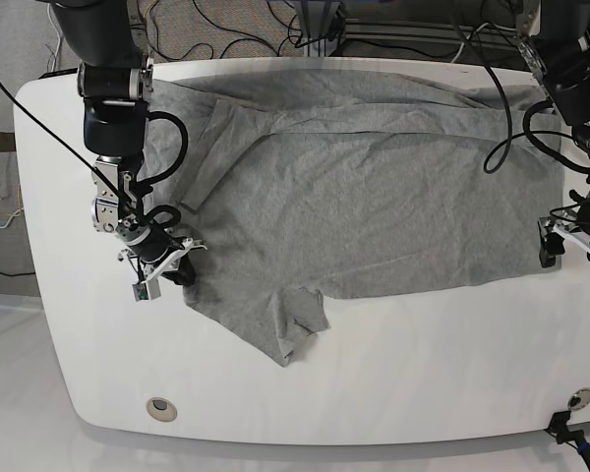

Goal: Fold the T-shirt properly
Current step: 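Close both grippers on the shirt's hem edge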

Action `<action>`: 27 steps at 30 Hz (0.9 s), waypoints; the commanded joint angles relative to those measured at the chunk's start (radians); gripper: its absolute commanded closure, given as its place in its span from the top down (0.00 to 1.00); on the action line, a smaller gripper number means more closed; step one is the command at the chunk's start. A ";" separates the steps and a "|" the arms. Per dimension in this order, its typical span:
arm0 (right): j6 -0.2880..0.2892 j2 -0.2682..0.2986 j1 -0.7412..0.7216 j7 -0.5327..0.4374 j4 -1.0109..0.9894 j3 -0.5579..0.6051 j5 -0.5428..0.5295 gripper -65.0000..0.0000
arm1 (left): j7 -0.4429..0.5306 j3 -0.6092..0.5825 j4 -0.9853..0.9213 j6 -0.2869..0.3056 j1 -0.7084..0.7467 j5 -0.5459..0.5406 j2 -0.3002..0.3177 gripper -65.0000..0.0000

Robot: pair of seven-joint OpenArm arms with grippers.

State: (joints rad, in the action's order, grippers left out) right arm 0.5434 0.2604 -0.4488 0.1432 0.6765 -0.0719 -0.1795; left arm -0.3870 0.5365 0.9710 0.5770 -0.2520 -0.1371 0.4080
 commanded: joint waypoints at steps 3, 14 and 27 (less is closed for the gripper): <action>0.002 0.009 -0.020 0.020 0.005 0.001 0.011 0.00 | 0.027 0.020 -0.044 0.002 -0.022 -0.019 0.021 0.96; 0.007 0.009 -0.014 0.020 0.004 0.001 0.011 0.00 | 0.075 0.018 -0.252 0.002 -0.105 -0.014 0.019 0.96; 0.007 0.009 0.008 0.020 0.007 0.001 0.011 0.00 | 0.073 -0.028 -0.278 0.031 -0.120 -0.019 -0.060 0.95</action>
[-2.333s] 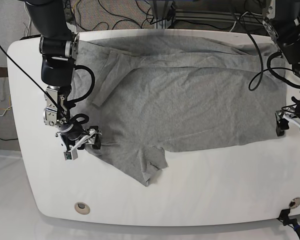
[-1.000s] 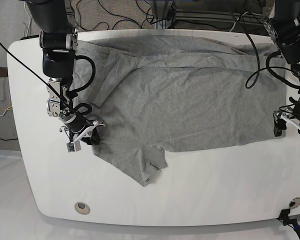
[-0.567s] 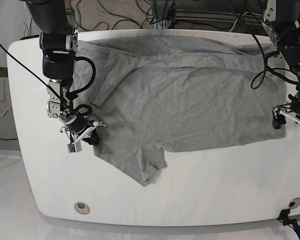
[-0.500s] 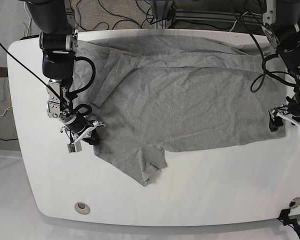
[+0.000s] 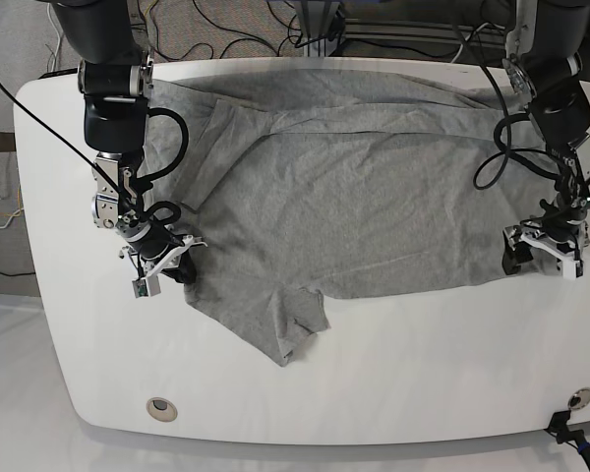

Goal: Fold the T-shirt properly
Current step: 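Close both grippers on the shirt's hem edge, then lift the hem and fold it toward the robot base with both grippers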

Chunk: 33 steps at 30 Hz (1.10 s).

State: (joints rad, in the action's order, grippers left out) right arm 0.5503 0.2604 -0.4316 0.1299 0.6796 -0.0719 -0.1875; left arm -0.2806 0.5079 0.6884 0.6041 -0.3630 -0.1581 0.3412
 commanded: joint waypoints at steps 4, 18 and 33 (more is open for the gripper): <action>0.001 0.010 -0.009 0.034 0.004 0.001 0.019 0.00 | -0.035 0.002 0.066 0.004 0.003 0.002 0.006 0.92; 0.001 0.010 0.009 0.030 0.029 -0.001 0.019 0.00 | -0.030 0.117 0.095 0.004 0.006 0.002 0.014 0.00; 0.001 0.032 0.041 0.035 0.148 -0.003 0.018 0.00 | -0.035 0.127 0.212 0.004 0.037 0.002 0.008 0.00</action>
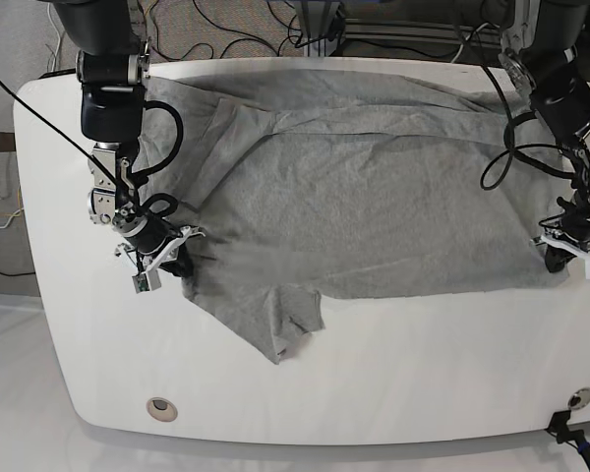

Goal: Fold the T-shirt properly
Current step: 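Lift the hem and fold it toward the robot base with both grippers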

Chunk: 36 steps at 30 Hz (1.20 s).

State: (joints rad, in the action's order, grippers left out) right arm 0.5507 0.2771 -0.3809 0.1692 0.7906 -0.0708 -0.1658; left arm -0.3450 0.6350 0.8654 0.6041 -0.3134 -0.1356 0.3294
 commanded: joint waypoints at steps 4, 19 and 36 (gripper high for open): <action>0.001 0.040 0.016 0.069 0.129 -0.004 -0.004 0.00 | 0.028 -0.001 0.091 0.017 0.039 -0.020 0.018 0.00; 0.001 0.041 0.280 0.338 0.731 -0.134 0.002 0.00 | 0.027 -0.002 0.341 0.094 0.271 -0.020 -0.016 0.00; 0.001 0.024 0.627 0.428 1.166 -0.200 -0.002 0.00 | -0.323 0.006 0.811 0.094 0.468 -0.020 -0.016 0.00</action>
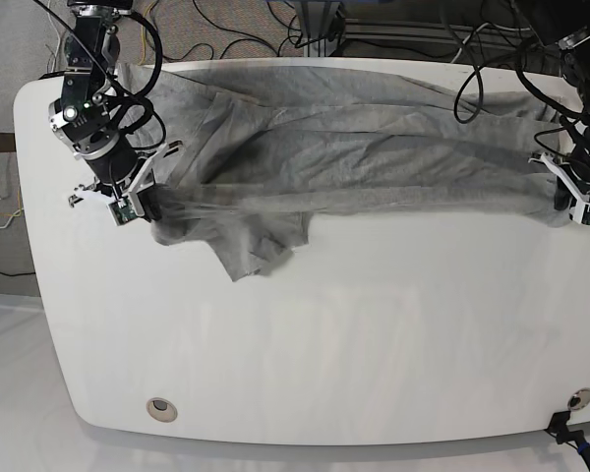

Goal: Fold the T-shirt properly
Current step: 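Lift the hem and fold it toward the robot base with both grippers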

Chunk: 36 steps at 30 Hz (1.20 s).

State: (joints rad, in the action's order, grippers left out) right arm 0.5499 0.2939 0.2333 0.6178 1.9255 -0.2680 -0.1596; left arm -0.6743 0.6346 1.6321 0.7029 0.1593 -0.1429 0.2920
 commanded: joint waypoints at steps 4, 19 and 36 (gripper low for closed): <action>0.003 0.005 0.091 -0.022 0.042 -0.003 -0.008 0.00 | 0.006 0.003 0.133 -0.005 0.069 -0.013 0.014 0.00; 0.005 0.006 0.331 -0.023 0.101 -0.017 -0.010 0.00 | 0.006 0.061 0.253 -0.005 0.244 -0.013 -0.015 0.00; 0.137 0.023 0.403 -0.019 0.093 -0.182 -0.136 0.00 | 0.006 0.107 0.233 -0.005 0.259 -0.008 0.031 0.00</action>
State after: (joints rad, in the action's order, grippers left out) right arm 0.6922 0.3058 0.6266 0.6144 2.0033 -0.4408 -0.2932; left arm -0.6815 0.7345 1.8603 0.7086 0.4164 -0.1551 0.2943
